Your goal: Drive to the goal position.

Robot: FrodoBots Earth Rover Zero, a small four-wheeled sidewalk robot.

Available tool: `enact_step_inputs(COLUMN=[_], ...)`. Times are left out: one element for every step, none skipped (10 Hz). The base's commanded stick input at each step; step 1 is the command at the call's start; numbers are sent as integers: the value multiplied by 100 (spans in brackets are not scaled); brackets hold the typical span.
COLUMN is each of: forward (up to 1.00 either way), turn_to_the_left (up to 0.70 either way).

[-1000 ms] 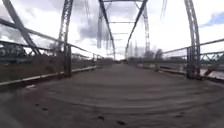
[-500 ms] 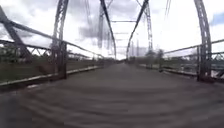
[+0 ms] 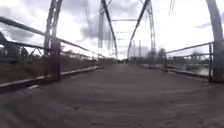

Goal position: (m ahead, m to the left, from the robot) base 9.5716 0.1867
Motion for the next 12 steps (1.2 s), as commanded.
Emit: enact_step_inputs(forward=[100, 100, 100, 100, 100, 100, 100, 100, 100, 100, 100, 100], turn_to_the_left=[0, 0, 0, 0, 0, 0, 0, 0, 0, 0, 0, 0])
